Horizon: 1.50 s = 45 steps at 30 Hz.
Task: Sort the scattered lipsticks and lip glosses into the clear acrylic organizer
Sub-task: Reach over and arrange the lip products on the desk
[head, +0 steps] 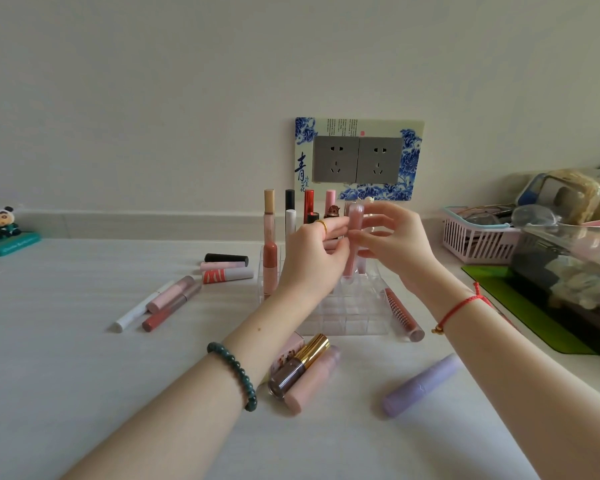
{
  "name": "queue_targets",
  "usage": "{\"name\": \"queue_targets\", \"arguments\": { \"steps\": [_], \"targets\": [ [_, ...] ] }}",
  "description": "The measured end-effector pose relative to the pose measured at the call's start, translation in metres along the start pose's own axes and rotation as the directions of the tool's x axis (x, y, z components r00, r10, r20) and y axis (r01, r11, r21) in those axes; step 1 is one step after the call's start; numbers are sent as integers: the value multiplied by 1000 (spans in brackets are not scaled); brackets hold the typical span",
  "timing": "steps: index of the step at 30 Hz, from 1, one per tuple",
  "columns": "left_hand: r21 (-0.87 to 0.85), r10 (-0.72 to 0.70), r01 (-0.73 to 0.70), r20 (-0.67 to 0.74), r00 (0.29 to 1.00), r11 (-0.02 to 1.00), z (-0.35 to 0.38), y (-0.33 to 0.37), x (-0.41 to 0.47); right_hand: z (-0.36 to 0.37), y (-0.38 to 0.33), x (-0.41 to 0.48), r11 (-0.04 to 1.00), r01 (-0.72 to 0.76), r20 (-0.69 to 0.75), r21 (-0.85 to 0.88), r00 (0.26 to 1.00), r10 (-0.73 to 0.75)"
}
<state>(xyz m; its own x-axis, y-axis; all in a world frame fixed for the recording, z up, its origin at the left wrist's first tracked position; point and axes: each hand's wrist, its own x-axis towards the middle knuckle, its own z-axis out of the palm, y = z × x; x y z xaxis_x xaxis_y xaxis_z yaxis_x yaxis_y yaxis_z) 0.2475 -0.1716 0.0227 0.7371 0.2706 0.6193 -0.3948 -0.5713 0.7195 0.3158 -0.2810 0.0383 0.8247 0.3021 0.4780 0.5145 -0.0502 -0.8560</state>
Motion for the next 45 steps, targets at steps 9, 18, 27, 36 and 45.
{"name": "queue_targets", "arguments": {
  "steps": [9,18,27,36,45],
  "targets": [
    [44,-29,28,19,999,999,-2,0,-2,-1,3,-2,999,-20,68,-29,997,22],
    [83,-46,43,39,998,996,-3,0,-4,-1,4,-2,997,-31,89,-77,995,37],
    [109,-35,34,10,999,994,-4,-1,-4,-2,3,-2,988,-57,99,-143,992,72],
    [102,41,-37,-36,998,994,-8,6,-3,-17,-12,-2,966,-83,113,-243,987,113],
    [78,134,-152,205,970,985,-7,32,-27,-73,-49,-19,945,21,94,-328,996,10]
  ]
}}
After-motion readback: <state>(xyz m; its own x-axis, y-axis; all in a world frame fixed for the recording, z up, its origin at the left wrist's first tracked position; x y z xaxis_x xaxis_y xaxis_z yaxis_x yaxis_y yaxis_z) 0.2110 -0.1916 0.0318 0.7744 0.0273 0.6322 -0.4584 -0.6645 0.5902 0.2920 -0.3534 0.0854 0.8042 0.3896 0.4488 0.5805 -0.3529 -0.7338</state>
